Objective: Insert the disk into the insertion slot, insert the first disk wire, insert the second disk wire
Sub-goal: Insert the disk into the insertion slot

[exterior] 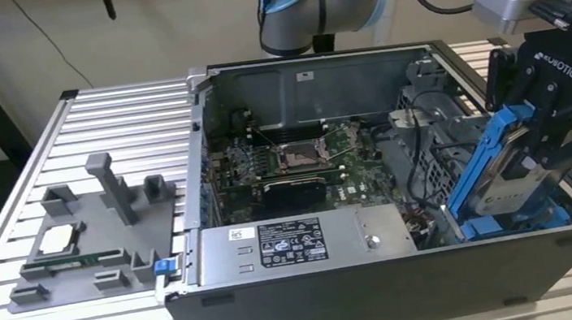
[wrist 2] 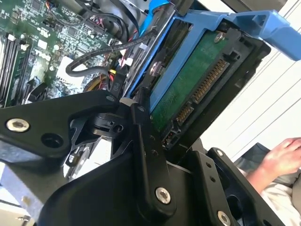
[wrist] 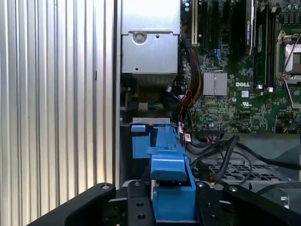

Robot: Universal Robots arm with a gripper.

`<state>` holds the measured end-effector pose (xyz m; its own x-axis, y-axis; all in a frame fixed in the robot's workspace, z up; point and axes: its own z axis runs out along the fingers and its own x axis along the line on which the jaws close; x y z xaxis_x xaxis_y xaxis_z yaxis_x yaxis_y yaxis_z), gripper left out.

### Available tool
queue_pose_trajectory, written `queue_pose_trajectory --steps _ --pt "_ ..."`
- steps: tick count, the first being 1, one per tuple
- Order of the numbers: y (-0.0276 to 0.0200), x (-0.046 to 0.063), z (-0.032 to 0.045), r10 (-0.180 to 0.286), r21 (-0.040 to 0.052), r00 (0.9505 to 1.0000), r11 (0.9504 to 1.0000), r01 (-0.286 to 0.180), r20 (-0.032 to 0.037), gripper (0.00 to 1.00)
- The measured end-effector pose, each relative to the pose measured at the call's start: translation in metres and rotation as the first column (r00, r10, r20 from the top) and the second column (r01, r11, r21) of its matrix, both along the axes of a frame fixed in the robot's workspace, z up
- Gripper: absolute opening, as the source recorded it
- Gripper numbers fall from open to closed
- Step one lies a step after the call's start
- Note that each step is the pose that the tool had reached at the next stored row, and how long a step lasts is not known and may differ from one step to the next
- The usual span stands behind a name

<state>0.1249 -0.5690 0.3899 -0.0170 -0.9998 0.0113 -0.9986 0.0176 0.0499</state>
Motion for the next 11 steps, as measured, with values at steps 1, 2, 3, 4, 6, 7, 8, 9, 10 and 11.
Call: queue_pose_trajectory --steps 1,2,3,4,6,7,8,9,10,11 --pt "0.0000 0.0001 0.0000 0.000 -0.0001 1.0000 1.0000 0.000 0.0003 0.00" --pt "0.0000 0.0001 0.0000 0.000 -0.0003 1.0000 1.0000 0.000 0.0002 1.00" --pt "0.0000 0.0000 0.0000 0.000 -0.0003 1.0000 1.0000 0.000 0.0000 1.00" --pt "0.0000 0.0000 0.0000 0.000 -0.0001 1.0000 1.0000 0.000 0.0000 1.00" --pt "0.0000 0.0000 0.0024 0.000 0.0002 1.0000 1.0000 0.000 -0.0001 1.00" --pt "-0.0001 0.0000 0.0047 0.000 0.0002 1.0000 1.0000 0.000 -0.0003 1.00" --pt "0.0000 0.0000 0.0058 0.000 0.0001 1.0000 1.0000 0.000 -0.0003 1.00" --pt "-0.0001 0.0000 0.0058 0.000 0.0003 1.0000 1.0000 0.000 -0.0003 1.00" --pt "-0.0001 0.0000 0.0058 0.000 0.0003 1.0000 1.0000 0.000 -0.0003 1.00" --pt "0.0000 0.0000 0.0058 0.000 0.0003 1.0000 1.0000 0.000 -0.0002 1.00"
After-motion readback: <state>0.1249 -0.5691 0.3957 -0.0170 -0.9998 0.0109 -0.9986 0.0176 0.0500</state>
